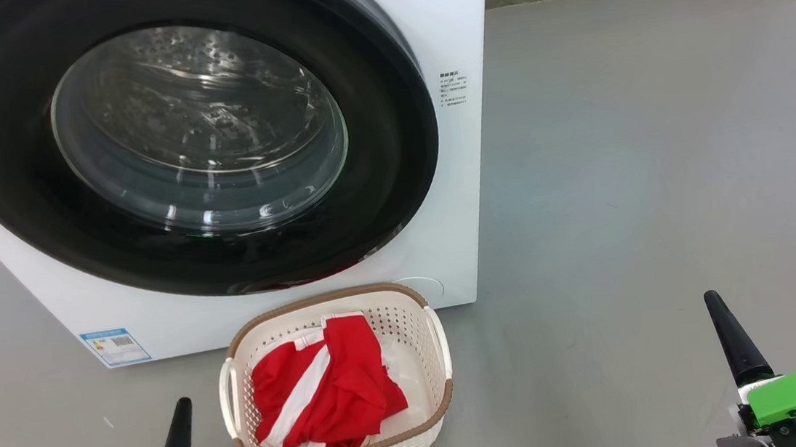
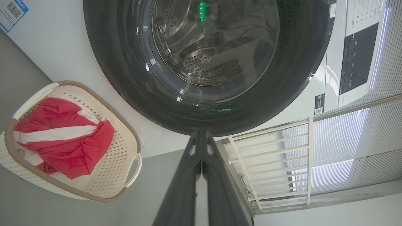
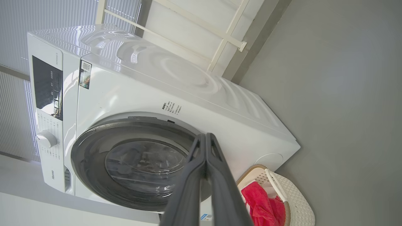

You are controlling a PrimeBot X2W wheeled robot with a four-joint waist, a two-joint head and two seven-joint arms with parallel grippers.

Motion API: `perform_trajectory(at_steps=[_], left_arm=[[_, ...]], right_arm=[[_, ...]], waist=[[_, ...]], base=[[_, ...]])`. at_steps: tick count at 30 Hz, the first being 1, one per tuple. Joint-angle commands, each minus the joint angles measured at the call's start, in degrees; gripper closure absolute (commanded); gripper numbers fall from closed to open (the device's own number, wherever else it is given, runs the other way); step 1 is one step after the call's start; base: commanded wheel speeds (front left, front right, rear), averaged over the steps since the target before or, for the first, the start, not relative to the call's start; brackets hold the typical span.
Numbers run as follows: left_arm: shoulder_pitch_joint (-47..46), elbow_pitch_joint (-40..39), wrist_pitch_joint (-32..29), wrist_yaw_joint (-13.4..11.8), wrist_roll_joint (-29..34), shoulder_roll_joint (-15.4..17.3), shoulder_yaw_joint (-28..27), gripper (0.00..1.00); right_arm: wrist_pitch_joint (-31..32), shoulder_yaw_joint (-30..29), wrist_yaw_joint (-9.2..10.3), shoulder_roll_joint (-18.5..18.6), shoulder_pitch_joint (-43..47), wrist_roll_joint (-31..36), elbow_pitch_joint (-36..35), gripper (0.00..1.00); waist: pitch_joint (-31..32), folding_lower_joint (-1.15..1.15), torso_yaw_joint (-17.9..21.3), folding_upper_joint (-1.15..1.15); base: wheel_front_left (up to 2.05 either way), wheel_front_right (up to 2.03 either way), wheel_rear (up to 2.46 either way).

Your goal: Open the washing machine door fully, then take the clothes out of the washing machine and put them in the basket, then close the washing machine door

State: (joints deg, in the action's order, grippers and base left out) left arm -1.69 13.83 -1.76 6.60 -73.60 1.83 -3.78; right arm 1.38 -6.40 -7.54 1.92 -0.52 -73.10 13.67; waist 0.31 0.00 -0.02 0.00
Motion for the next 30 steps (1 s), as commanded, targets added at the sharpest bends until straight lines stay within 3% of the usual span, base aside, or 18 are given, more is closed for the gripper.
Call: perform_trajectory(at_steps=[1, 30], left_arm=[[-2.7, -1.0, -0.5, 0.7, -1.9, 0.9, -1.8, 1.0], [-4.5, 0.2, -4.7, 0.9, -18.5, 1.0, -2.8, 1.0]], right_arm=[[0.5, 0.7, 0.01, 1.0, -3.0, -2.2, -1.2, 1.0], [4.8, 0.2, 0.05, 1.2, -5.6, -19.4, 0.3, 1.0]], waist=[[0.0, 0.0, 0.0, 0.0], [-0.5, 0.0, 0.0, 0.0]], base=[[0.0, 0.0, 0.0], [0.0, 0.0, 0.0]])
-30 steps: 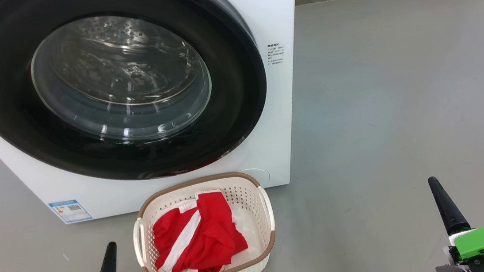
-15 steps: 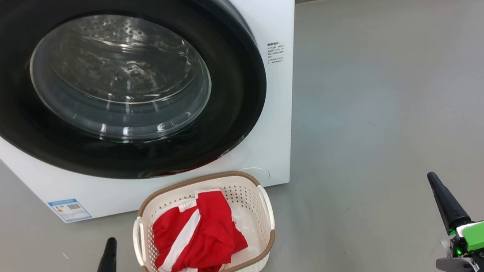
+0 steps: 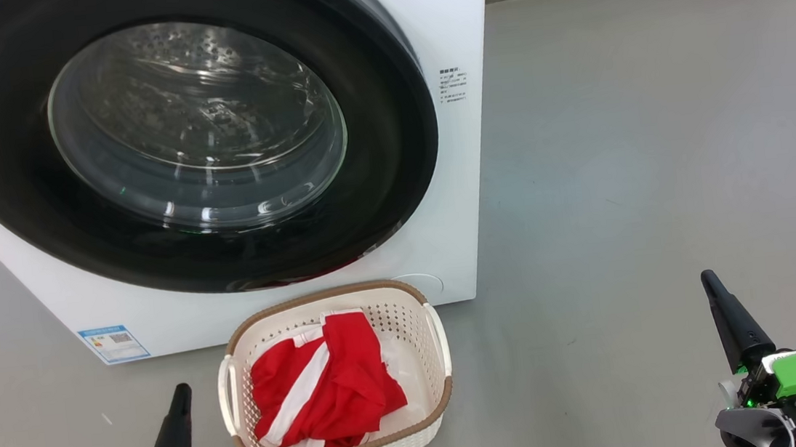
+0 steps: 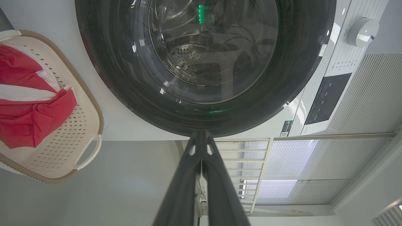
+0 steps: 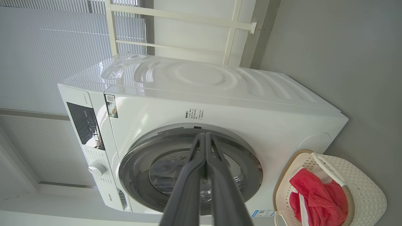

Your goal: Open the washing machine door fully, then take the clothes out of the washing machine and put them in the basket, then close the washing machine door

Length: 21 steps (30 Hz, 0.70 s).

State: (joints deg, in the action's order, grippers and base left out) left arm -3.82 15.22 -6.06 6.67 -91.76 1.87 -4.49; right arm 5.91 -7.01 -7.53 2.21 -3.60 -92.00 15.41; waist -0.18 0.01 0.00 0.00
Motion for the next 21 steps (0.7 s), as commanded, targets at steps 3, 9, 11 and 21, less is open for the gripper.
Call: perform_trajectory(at_steps=[3, 9, 11, 21], left_arm=[[-2.4, -1.2, -0.4, 0.8, -0.4, 1.0, -2.0, 1.0], [-2.4, -1.2, -0.4, 0.8, -0.4, 1.0, -2.0, 1.0], [-2.4, -1.2, -0.4, 0.8, -0.4, 1.0, -2.0, 1.0], [-2.4, -1.2, -0.4, 0.8, -0.4, 1.0, -2.0, 1.0]], right_arm=[[0.3, 0.8, 0.04, 0.9, -2.5, -0.4, -1.4, 1.0], [0.3, 0.8, 0.04, 0.9, -2.6, -0.4, -1.4, 1.0], [0.4, 0.8, 0.04, 0.9, -2.6, -0.4, -1.4, 1.0], [0.4, 0.7, 0.04, 0.9, -2.6, -0.4, -1.4, 1.0]], waist=[[0.0, 0.0, 0.0, 0.0], [0.0, 0.0, 0.0, 0.0], [0.0, 0.0, 0.0, 0.0], [0.0, 0.0, 0.0, 0.0]], base=[[0.0, 0.0, 0.0], [0.0, 0.0, 0.0], [0.0, 0.0, 0.0], [0.0, 0.0, 0.0]])
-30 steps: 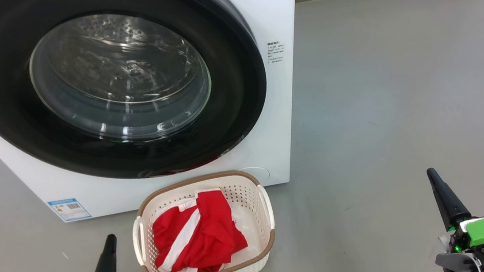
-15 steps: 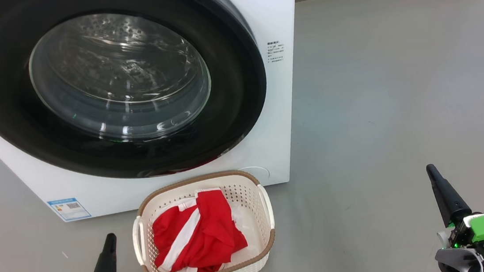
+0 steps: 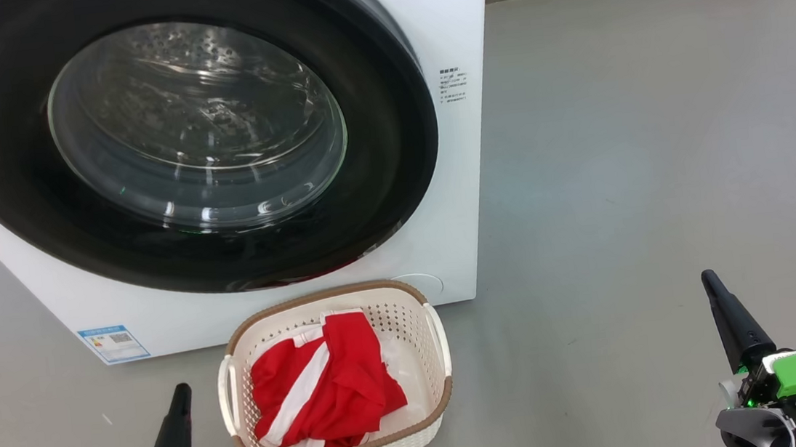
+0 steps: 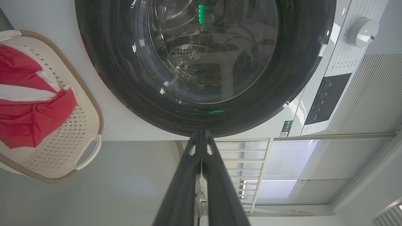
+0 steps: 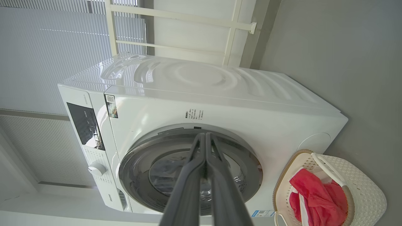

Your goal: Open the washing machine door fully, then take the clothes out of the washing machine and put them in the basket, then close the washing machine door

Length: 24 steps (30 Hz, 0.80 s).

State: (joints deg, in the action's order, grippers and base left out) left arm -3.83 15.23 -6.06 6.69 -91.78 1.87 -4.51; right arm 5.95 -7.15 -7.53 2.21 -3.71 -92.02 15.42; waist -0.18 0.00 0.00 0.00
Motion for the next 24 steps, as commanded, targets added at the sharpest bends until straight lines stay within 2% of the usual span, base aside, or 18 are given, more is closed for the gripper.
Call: perform_trajectory(at_steps=[1, 24], left_arm=[[-2.4, -1.2, -0.4, 0.8, -0.4, 1.0, -2.0, 1.0], [-2.4, -1.2, -0.4, 0.8, -0.4, 1.0, -2.0, 1.0]], right_arm=[[0.4, 0.9, 0.04, 0.9, -2.5, -0.3, -1.4, 1.0], [0.4, 0.8, 0.04, 0.8, -2.5, -0.3, -1.4, 1.0]], waist=[[0.0, 0.0, 0.0, 0.0], [0.0, 0.0, 0.0, 0.0]], base=[[0.0, 0.0, 0.0], [0.0, 0.0, 0.0]])
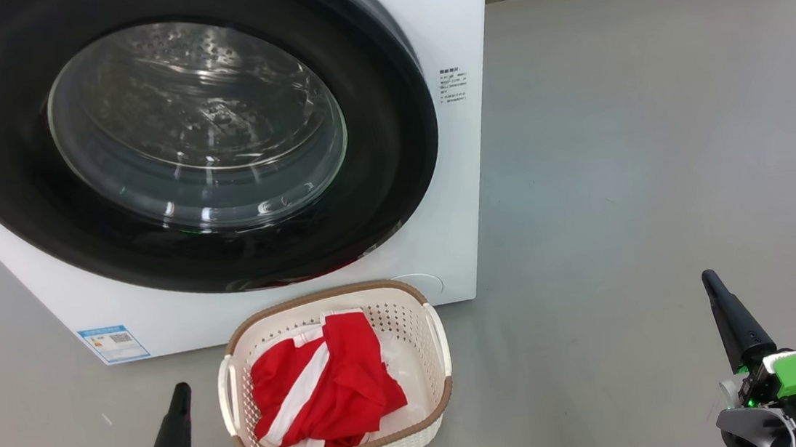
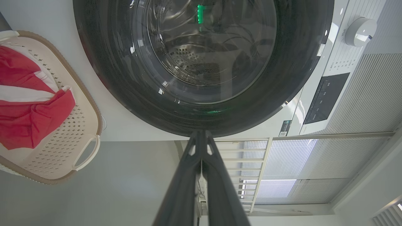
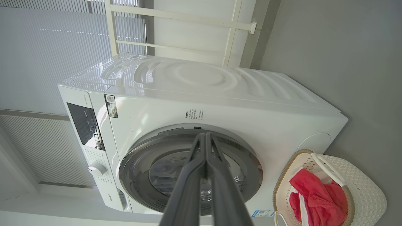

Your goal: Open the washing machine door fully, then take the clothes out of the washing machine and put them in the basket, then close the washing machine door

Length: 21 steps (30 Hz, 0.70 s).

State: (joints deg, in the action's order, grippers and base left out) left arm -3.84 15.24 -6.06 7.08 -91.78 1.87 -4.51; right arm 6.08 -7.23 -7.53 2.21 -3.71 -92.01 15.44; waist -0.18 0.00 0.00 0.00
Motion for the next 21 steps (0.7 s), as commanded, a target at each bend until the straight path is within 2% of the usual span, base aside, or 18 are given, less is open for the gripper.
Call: perform_trajectory(at_steps=[1, 21], left_arm=[[-2.4, -1.2, -0.4, 0.4, -0.4, 1.0, -2.0, 1.0], [-2.3, -1.2, -0.4, 0.4, -0.4, 1.0, -2.0, 1.0]], right_arm=[[0.3, 0.9, 0.04, 0.8, -2.5, -0.3, -1.4, 1.0], [0.3, 0.8, 0.04, 0.8, -2.5, -0.2, -1.4, 1.0]], waist=[[0.0, 0.0, 0.0, 0.0], [0.0, 0.0, 0.0, 0.0]], base=[[0.0, 0.0, 0.0], [0.0, 0.0, 0.0]])
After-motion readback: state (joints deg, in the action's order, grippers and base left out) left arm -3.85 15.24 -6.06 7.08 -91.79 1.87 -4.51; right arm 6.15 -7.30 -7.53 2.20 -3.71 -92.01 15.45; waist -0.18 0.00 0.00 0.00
